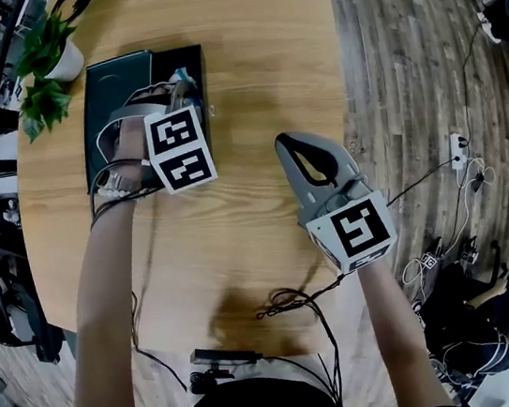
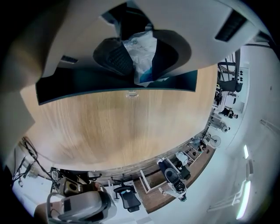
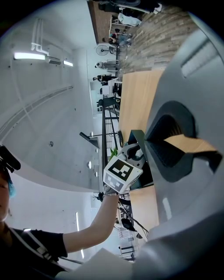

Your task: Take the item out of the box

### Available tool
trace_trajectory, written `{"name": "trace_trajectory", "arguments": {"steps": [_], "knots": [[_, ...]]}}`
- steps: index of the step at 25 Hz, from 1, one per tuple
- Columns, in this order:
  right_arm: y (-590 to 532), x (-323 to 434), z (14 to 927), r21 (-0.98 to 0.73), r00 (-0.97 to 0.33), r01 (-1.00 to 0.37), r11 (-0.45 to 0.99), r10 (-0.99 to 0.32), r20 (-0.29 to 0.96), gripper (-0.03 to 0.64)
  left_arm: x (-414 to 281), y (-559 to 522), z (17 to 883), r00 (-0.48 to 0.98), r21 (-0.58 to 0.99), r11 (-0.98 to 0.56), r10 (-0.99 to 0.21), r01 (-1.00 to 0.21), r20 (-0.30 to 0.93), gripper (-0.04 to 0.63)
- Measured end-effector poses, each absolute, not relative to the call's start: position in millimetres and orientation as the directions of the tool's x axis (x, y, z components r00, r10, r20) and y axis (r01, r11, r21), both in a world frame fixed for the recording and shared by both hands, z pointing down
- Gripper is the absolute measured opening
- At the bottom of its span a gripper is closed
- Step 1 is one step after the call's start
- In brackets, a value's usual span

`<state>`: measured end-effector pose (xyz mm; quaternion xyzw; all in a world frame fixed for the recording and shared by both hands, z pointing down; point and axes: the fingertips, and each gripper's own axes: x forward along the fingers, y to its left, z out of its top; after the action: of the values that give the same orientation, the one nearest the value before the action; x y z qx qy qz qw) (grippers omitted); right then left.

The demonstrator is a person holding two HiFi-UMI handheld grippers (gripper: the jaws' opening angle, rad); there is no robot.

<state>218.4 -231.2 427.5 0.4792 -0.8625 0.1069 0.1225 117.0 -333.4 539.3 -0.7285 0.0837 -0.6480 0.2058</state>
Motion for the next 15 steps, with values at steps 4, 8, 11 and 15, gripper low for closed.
{"name": "trace_trajectory", "arguments": {"steps": [4, 8, 11, 15], "knots": [[-227, 218, 424, -0.060, -0.505, -0.855, 0.515, -0.803, 0.317, 0.008, 117, -337, 539, 0.137, -0.430, -0.889, -0.411, 0.159, 0.901, 0.078], [-222, 218, 417, -0.055, -0.493, -0.863, 0.503, -0.813, 0.311, 0.008, 117, -336, 534, 0.155, -0.430, -0.894, -0.410, 0.125, 0.899, 0.067], [-218, 216, 413, -0.046, -0.486, -0.866, 0.498, -0.816, 0.312, 0.008, 113, -333, 529, 0.175, -0.430, -0.898, -0.411, 0.094, 0.895, 0.062], [-213, 213, 409, -0.034, -0.475, -0.871, 0.490, -0.822, 0.314, 0.008, 111, -329, 517, 0.228, -0.436, -0.900, -0.419, 0.027, 0.879, 0.060]]}}
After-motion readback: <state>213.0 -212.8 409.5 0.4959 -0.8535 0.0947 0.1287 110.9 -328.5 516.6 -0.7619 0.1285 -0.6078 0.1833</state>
